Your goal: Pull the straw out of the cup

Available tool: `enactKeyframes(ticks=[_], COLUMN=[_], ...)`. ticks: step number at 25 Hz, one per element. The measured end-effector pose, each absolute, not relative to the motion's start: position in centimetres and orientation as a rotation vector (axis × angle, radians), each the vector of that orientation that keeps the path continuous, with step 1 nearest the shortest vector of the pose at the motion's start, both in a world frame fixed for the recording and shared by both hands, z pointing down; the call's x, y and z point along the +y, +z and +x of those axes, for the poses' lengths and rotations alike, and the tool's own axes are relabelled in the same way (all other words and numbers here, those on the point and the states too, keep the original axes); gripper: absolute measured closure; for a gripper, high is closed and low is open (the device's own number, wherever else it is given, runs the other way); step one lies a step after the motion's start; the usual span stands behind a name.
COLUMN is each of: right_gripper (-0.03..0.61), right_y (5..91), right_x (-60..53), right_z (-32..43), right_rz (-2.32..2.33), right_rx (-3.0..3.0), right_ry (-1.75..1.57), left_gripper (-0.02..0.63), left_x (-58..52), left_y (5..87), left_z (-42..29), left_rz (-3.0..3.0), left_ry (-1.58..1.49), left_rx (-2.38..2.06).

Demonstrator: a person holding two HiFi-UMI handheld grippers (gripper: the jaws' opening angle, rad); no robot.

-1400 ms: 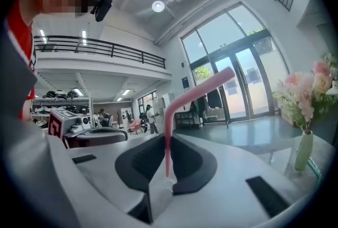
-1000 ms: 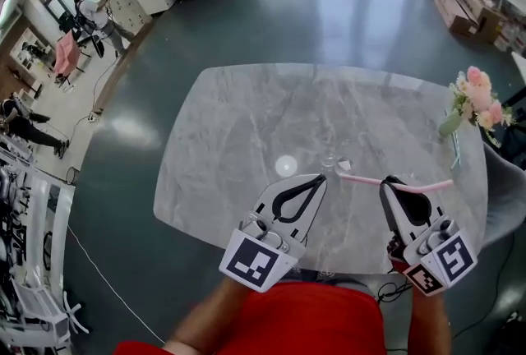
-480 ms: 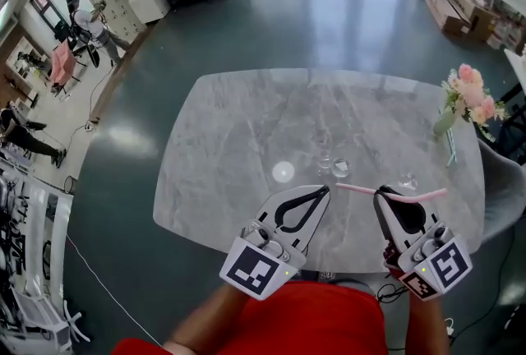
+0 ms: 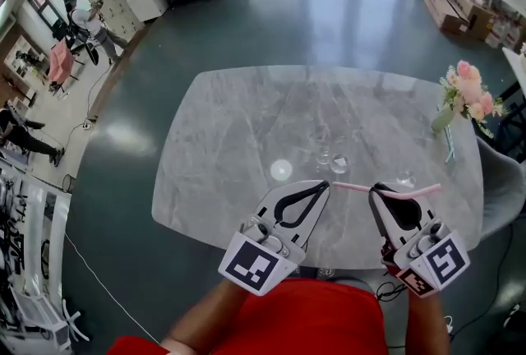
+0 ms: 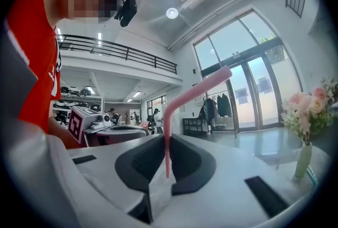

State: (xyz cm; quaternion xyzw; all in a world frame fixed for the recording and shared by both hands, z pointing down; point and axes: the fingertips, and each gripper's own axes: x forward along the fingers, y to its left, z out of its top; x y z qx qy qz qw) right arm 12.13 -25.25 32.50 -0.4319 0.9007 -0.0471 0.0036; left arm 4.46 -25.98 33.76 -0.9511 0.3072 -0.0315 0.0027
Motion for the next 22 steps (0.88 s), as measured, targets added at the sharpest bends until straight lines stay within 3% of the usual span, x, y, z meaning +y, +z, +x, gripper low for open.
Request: enactKeyframes(ticks=[22], right_gripper=[0.545], right_y=[32.3], right_x=[-25.07], right_z=[12.31], right_rz=[-1.359], right_rx=[2.828], right_ry=[-0.152], left_gripper=[0.601], left_x=[-25.99], left_y=[33.64], left_z=[4.89], left_rz=[-2.992], left_ry=[-0.096], left_rx=[0.956])
